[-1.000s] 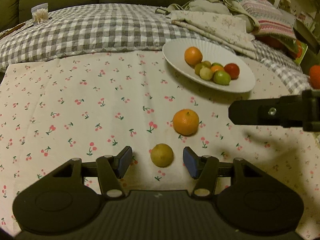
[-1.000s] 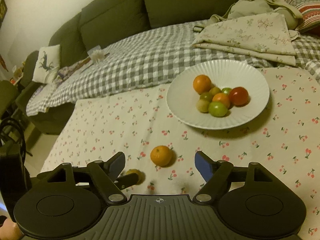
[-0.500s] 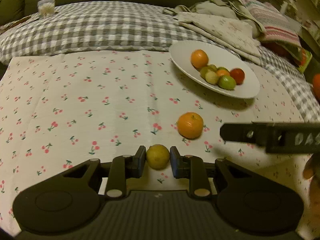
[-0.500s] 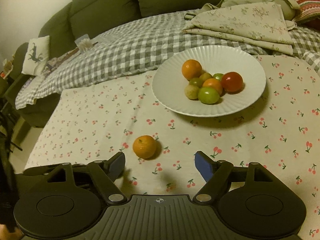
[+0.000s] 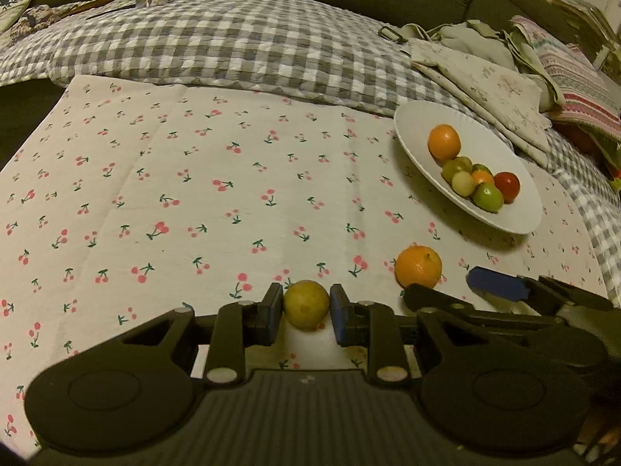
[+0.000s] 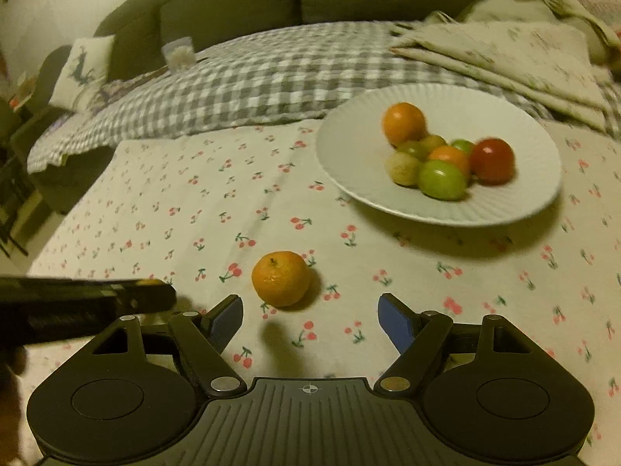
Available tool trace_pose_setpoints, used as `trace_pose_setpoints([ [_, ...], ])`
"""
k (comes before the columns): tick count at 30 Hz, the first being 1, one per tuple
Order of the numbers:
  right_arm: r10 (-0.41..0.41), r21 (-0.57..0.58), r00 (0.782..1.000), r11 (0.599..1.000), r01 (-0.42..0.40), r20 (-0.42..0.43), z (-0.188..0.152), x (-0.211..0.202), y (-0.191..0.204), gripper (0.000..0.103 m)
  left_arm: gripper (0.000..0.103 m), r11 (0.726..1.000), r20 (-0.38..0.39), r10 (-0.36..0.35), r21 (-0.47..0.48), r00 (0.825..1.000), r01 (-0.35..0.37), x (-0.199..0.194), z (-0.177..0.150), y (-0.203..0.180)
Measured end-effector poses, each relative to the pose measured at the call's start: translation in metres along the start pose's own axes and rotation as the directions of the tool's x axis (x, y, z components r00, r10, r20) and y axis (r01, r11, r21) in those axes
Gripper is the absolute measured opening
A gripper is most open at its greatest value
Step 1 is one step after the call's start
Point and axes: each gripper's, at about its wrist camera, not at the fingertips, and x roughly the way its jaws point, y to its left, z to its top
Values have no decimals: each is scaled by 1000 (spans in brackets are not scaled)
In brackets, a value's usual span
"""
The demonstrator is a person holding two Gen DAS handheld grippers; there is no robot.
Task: Organize fruits
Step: 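Grasp pale yellow fruit with left tool while right tool grasps tangerine, then carry the pale yellow fruit and tangerine over the white plate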
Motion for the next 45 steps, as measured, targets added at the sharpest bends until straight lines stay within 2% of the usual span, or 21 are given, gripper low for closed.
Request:
trace_pose_setpoints([
  [5, -25, -45, 999, 999, 27, 44, -1, 7, 4, 76, 24, 1000, -7, -6, -4, 1000, 6, 1, 0, 0],
  [6, -25, -47, 998, 999, 27, 49, -1, 7, 4, 72, 24, 1000, -6, -7, -3, 1000, 7, 1, 0, -1],
  [7, -13, -49, 998, 999, 16, 54, -1, 7, 4, 61, 24, 1000, -4, -6, -4, 1000, 6, 0, 0, -1],
  [8, 8, -49, 998, 999, -5, 59, 0, 5, 4, 55, 24, 1000, -2, -6, -4, 1000, 6, 0, 0, -1],
  [9, 19, -58, 998, 998, -16, 67, 0, 4, 7, 39, 24, 1000, 1, -6, -4, 1000, 6, -1, 0, -1],
  [10, 20, -74, 997, 997, -15, 75, 0, 1, 11, 27, 24, 1000, 2, -5, -3, 1000, 5, -1, 0, -1],
  [13, 14, -103, 997, 995, -6, 75, 1, -2, 19, 28, 24, 1000, 2, -3, -4, 1000, 3, -1, 0, -1],
  [28, 22, -74, 997, 997, -16, 80, 9, -11, 18, 28, 24, 1000, 29, -6, 17, 1000, 6, -5, 2, -6],
  [45, 30, -24, 989, 999, -27, 142, 27, -41, 9, 28, 24, 998, 78, -22, 61, 997, 17, -12, 7, -18],
])
